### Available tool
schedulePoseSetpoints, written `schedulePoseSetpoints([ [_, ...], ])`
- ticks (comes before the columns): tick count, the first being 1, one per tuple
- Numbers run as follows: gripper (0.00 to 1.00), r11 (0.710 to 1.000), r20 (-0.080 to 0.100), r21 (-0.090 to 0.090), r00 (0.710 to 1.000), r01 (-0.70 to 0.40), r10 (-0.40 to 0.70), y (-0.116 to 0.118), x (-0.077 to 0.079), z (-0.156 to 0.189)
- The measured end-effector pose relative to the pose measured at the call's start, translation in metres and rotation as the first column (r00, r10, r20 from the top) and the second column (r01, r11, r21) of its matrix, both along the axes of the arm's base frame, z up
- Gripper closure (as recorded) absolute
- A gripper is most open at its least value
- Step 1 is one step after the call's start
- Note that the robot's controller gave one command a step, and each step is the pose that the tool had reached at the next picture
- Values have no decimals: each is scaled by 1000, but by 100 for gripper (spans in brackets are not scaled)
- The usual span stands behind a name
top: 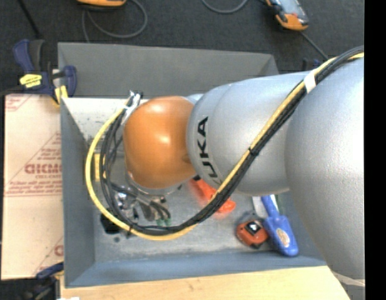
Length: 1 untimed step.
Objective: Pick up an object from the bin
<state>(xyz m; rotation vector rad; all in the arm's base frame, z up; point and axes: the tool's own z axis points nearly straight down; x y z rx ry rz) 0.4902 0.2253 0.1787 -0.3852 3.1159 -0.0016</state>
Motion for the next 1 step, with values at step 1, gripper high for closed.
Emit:
schedulePoseSetpoints([
  [1,100,1000,-8,-4,1000,-6,6,-12,0,37],
])
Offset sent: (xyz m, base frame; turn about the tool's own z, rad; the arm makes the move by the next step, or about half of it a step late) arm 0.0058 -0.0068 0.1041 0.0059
